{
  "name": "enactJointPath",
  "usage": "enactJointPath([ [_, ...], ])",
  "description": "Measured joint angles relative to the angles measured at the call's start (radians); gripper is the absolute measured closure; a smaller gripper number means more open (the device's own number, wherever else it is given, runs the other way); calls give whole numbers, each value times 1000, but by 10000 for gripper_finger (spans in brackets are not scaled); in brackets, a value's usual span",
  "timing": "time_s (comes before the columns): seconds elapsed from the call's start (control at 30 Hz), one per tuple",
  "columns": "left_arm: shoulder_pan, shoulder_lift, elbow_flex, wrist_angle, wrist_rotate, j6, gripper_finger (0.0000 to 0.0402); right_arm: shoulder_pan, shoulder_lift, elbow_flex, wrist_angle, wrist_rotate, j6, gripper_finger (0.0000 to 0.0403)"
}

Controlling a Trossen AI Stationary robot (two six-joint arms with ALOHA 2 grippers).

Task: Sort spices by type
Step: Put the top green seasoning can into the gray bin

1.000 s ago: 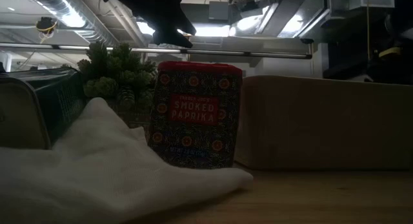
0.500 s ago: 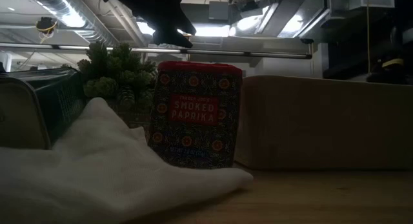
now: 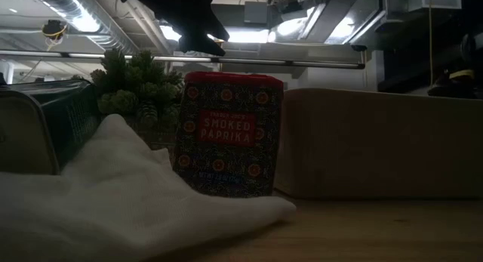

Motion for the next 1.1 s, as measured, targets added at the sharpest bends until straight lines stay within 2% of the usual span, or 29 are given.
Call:
enactJointPath([
  [0.13,0,0,0,0,0,0,125,-42,0,0,25,-5,-16,84],
  [0.3,0,0,0,0,0,0,125,-120,0,0,94,-9,-135,84],
  [0.47,0,0,0,0,0,0,125,-177,0,0,98,-106,-170,84],
  [0.57,0,0,0,0,0,0,125,-184,0,0,100,-119,-183,88],
  [0.7,0,0,0,0,0,0,125,-183,0,0,100,-113,-185,124],
  [0.97,0,0,0,0,0,0,125,-183,0,0,99,-108,-186,260],
  [1.1,0,0,0,0,0,0,125,-183,0,0,99,-107,-186,269],
])
